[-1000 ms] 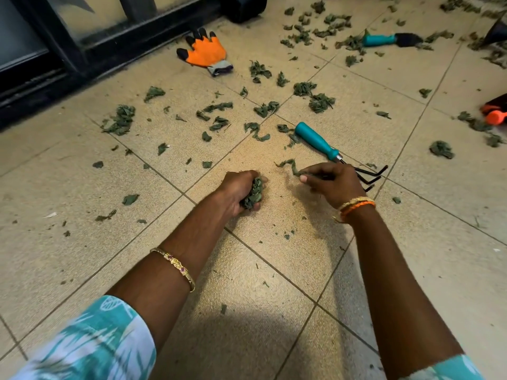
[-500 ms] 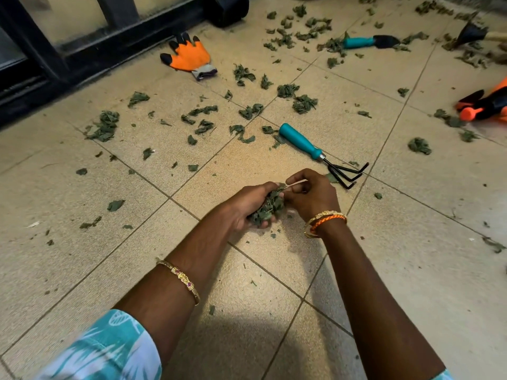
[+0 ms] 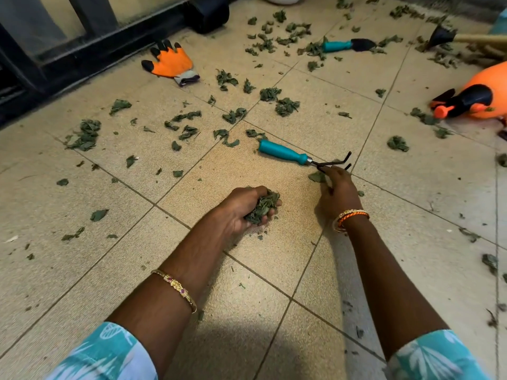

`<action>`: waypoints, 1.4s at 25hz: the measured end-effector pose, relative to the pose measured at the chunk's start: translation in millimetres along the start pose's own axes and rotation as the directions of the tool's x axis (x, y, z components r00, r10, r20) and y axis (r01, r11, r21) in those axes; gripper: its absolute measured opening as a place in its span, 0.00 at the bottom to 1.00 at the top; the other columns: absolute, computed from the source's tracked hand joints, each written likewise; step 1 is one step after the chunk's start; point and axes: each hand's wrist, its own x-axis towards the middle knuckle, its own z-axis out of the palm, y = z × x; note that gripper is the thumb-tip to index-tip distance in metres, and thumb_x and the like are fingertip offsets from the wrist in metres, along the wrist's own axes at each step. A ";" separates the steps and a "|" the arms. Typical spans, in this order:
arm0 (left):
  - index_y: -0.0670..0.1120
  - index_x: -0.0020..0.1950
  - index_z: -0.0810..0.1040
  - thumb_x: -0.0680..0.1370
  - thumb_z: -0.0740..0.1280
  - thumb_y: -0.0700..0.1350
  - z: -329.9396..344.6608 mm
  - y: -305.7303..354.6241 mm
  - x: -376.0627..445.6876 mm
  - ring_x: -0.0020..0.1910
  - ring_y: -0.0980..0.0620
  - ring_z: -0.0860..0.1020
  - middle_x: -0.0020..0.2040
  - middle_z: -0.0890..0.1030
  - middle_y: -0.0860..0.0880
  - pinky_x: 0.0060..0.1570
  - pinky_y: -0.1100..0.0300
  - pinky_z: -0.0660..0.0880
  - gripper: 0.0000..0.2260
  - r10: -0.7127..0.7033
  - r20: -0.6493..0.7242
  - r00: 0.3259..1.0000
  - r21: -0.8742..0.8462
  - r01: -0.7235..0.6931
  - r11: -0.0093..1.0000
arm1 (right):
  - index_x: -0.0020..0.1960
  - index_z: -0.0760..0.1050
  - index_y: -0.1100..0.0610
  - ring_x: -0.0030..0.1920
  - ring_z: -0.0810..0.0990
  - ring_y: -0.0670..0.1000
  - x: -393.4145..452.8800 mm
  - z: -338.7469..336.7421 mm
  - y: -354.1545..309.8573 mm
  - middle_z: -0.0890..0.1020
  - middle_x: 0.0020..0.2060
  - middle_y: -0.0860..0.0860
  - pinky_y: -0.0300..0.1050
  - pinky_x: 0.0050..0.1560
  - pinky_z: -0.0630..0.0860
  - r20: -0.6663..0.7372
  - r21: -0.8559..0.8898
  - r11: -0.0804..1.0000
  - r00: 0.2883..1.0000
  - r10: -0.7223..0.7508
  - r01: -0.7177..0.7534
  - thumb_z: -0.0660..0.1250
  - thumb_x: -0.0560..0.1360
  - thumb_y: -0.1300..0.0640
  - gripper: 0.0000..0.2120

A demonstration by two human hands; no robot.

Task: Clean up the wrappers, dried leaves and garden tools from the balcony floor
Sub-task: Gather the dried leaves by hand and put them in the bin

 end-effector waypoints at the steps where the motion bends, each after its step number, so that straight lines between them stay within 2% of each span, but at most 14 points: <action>1: 0.38 0.46 0.78 0.80 0.59 0.39 0.6 -0.2 0.6 0.25 0.55 0.75 0.37 0.80 0.43 0.21 0.67 0.71 0.10 0.004 -0.009 1.000 0.007 -0.003 1.000 | 0.69 0.67 0.61 0.68 0.65 0.57 0.6 1.0 5.3 0.66 0.69 0.60 0.34 0.64 0.57 0.011 -0.012 1.000 1.000 -0.015 0.015 0.58 0.77 0.67 0.20; 4: 0.42 0.48 0.78 0.80 0.60 0.38 2.0 -3.4 5.5 0.28 0.53 0.74 0.37 0.79 0.45 0.21 0.66 0.71 0.07 0.025 -0.036 0.999 0.019 -0.024 1.000 | 0.70 0.67 0.60 0.72 0.61 0.58 -3.7 12.4 5.6 0.64 0.72 0.59 0.43 0.70 0.55 0.058 -0.099 0.985 0.989 -0.136 0.142 0.57 0.80 0.62 0.18; 6: 0.43 0.46 0.77 0.80 0.60 0.37 3.5 -4.9 8.7 0.29 0.53 0.73 0.36 0.78 0.45 0.21 0.66 0.70 0.07 0.022 -0.061 0.998 0.007 -0.022 1.000 | 0.68 0.70 0.61 0.70 0.65 0.58 -12.6 20.3 -2.3 0.67 0.70 0.59 0.45 0.69 0.61 0.041 -0.161 0.968 0.981 -0.188 0.192 0.57 0.80 0.62 0.17; 8: 0.43 0.44 0.76 0.78 0.59 0.38 6.3 -5.5 11.0 0.28 0.53 0.72 0.35 0.76 0.46 0.20 0.66 0.69 0.07 0.001 -0.096 0.995 -0.014 -0.002 1.000 | 0.60 0.76 0.63 0.63 0.73 0.60 -17.3 24.7 -7.0 0.76 0.62 0.61 0.47 0.60 0.70 -0.069 -0.203 0.961 0.976 -0.206 0.189 0.59 0.79 0.62 0.13; 11: 0.42 0.41 0.73 0.73 0.57 0.40 12.2 -3.1 11.3 0.25 0.52 0.70 0.34 0.74 0.45 0.19 0.66 0.67 0.06 -0.011 -0.117 0.993 -0.032 0.007 0.999 | 0.49 0.81 0.65 0.51 0.77 0.61 -12.9 18.5 -7.1 0.81 0.47 0.61 0.48 0.47 0.74 -0.049 -0.280 0.932 0.966 -0.255 0.232 0.62 0.76 0.64 0.09; 13: 0.43 0.38 0.72 0.72 0.57 0.42 16.7 -0.5 9.8 0.24 0.52 0.69 0.32 0.73 0.46 0.19 0.66 0.66 0.06 -0.012 -0.096 0.995 -0.056 0.006 0.998 | 0.47 0.82 0.64 0.48 0.79 0.58 -8.7 13.1 -6.4 0.83 0.44 0.59 0.47 0.47 0.76 -0.064 -0.148 0.975 0.982 -0.176 0.165 0.65 0.73 0.66 0.07; 15: 0.44 0.37 0.70 0.73 0.58 0.46 21.1 0.8 8.3 0.23 0.52 0.68 0.30 0.72 0.47 0.19 0.67 0.65 0.08 -0.014 -0.085 0.996 -0.064 0.009 0.998 | 0.47 0.83 0.62 0.45 0.80 0.50 -11.1 -0.6 -11.5 0.83 0.43 0.54 0.40 0.49 0.75 -0.099 0.182 0.978 0.988 0.117 -0.097 0.68 0.72 0.66 0.06; 16: 0.44 0.38 0.70 0.75 0.60 0.49 21.8 -0.1 8.4 0.23 0.52 0.68 0.29 0.72 0.47 0.19 0.67 0.65 0.09 -0.012 -0.083 0.996 -0.049 0.008 0.999 | 0.47 0.82 0.61 0.44 0.80 0.48 -14.2 -8.8 -15.3 0.83 0.42 0.53 0.38 0.48 0.75 -0.046 0.404 0.891 0.968 0.246 -0.207 0.69 0.71 0.67 0.06; 18: 0.45 0.42 0.71 0.75 0.65 0.55 23.9 -2.8 10.0 0.23 0.53 0.70 0.29 0.73 0.48 0.20 0.66 0.67 0.14 -0.003 -0.073 0.997 0.028 0.005 1.000 | 0.44 0.81 0.60 0.42 0.80 0.49 -26.1 -25.0 -27.8 0.82 0.40 0.53 0.39 0.45 0.79 0.119 0.732 0.614 0.942 0.313 -0.296 0.70 0.70 0.70 0.07; 20: 0.44 0.47 0.74 0.72 0.69 0.61 29.9 -5.7 9.5 0.24 0.54 0.71 0.30 0.74 0.49 0.21 0.65 0.69 0.20 0.002 -0.030 1.000 0.122 0.001 0.993 | 0.43 0.80 0.61 0.39 0.82 0.49 -42.0 -35.4 -42.4 0.82 0.38 0.54 0.39 0.43 0.81 0.229 0.812 0.479 0.937 0.265 -0.334 0.71 0.68 0.71 0.07; 24: 0.43 0.55 0.78 0.71 0.70 0.62 50.0 -6.4 3.0 0.28 0.55 0.74 0.36 0.77 0.47 0.25 0.64 0.72 0.25 0.038 0.072 0.997 0.164 -0.049 0.985 | 0.40 0.76 0.57 0.35 0.80 0.47 -57.5 -37.9 -54.6 0.81 0.35 0.51 0.39 0.36 0.79 0.225 0.703 0.594 0.915 0.335 -0.390 0.74 0.67 0.65 0.09; 29: 0.43 0.47 0.77 0.77 0.68 0.48 71.0 -10.3 -0.1 0.29 0.54 0.75 0.35 0.78 0.46 0.26 0.65 0.73 0.08 0.006 0.119 0.993 0.134 -0.022 0.991 | 0.45 0.78 0.60 0.45 0.79 0.51 -70.0 -52.1 -20.3 0.82 0.43 0.55 0.42 0.46 0.78 0.181 0.646 0.660 0.916 0.357 -0.384 0.65 0.74 0.69 0.06; 32: 0.43 0.43 0.75 0.77 0.64 0.44 86.0 -11.5 0.8 0.26 0.54 0.74 0.33 0.77 0.45 0.23 0.66 0.72 0.06 -0.023 0.109 0.994 0.106 0.012 0.994 | 0.59 0.76 0.61 0.60 0.75 0.54 -60.4 -52.3 17.8 0.77 0.59 0.58 0.41 0.59 0.69 -0.053 0.255 0.924 0.950 0.307 -0.284 0.62 0.75 0.68 0.14; 35: 0.42 0.44 0.74 0.77 0.63 0.43 95.4 -13.6 6.0 0.25 0.54 0.74 0.33 0.78 0.45 0.22 0.66 0.71 0.05 -0.023 0.090 0.996 0.115 0.013 0.993 | 0.72 0.61 0.63 0.72 0.59 0.59 -41.6 -38.6 45.6 0.60 0.73 0.61 0.43 0.70 0.57 0.078 -0.093 0.982 0.982 0.173 -0.166 0.58 0.76 0.68 0.24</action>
